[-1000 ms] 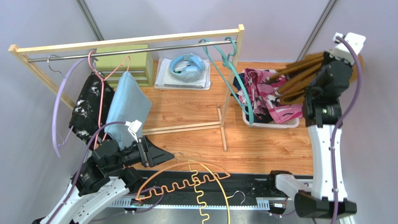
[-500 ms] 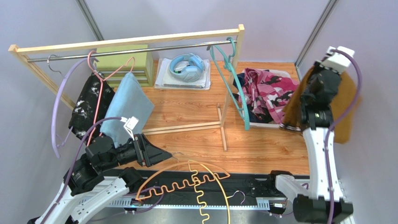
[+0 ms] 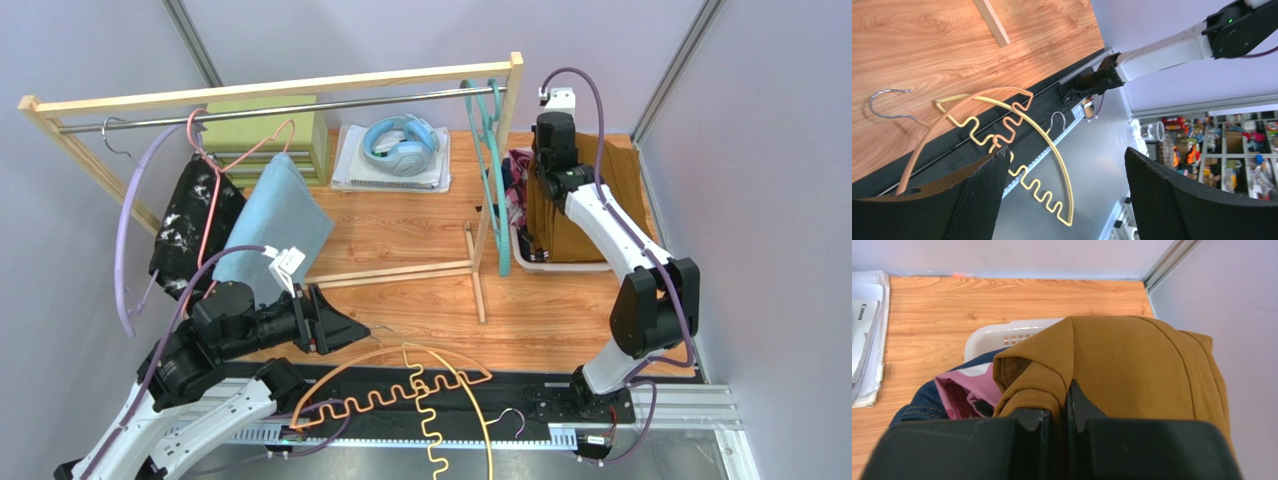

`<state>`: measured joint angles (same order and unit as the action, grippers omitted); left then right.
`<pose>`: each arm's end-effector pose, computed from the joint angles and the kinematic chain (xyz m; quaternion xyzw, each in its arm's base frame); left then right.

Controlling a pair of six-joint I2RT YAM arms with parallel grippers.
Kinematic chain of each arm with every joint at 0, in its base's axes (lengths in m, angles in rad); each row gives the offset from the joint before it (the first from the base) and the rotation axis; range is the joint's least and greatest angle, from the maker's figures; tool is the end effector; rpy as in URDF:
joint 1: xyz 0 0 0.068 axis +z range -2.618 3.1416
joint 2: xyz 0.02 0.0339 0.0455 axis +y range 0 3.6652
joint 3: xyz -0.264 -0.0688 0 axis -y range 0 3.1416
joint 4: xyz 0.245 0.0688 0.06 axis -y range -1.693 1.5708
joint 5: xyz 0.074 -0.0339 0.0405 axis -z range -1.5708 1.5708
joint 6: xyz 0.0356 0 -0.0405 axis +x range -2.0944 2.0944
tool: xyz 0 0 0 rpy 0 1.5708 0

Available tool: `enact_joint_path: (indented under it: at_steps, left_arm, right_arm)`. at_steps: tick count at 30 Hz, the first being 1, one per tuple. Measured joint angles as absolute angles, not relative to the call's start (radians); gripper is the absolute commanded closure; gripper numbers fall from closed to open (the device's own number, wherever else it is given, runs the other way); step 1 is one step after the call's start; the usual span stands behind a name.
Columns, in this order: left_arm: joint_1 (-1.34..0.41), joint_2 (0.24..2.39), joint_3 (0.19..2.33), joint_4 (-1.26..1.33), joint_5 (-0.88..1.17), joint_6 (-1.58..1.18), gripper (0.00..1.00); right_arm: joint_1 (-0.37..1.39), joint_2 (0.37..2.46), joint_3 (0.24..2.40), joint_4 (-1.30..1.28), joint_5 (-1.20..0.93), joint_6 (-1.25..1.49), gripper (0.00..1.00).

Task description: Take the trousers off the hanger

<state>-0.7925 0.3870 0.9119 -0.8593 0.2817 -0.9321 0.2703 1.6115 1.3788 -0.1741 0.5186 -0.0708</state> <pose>0.0348 -0.0494 0.3523 0.0249 0.8106 -0.5102 0.2865 0.3703 0.0843 0.3377 0.0019 0.8196 -0.1602 0.5500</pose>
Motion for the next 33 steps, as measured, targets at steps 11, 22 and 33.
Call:
enact_joint_path:
  at_steps: [11,22,33]
  left_arm:
    - [-0.793,0.435,0.953,-0.991,0.244,-0.785,0.11]
    - [-0.793,0.435,0.959,-1.000,0.225,-0.754,0.14]
    - [-0.793,0.487,0.919,-1.076,0.150,-0.745,0.16]
  right_arm:
    - [0.274,1.558,1.483,-0.632,0.567,0.208,0.22]
    - [0.274,0.941,1.387,-0.998,0.375,0.458,0.25]
    - [0.664,0.710,0.832,-1.113,0.019,0.725,0.32]
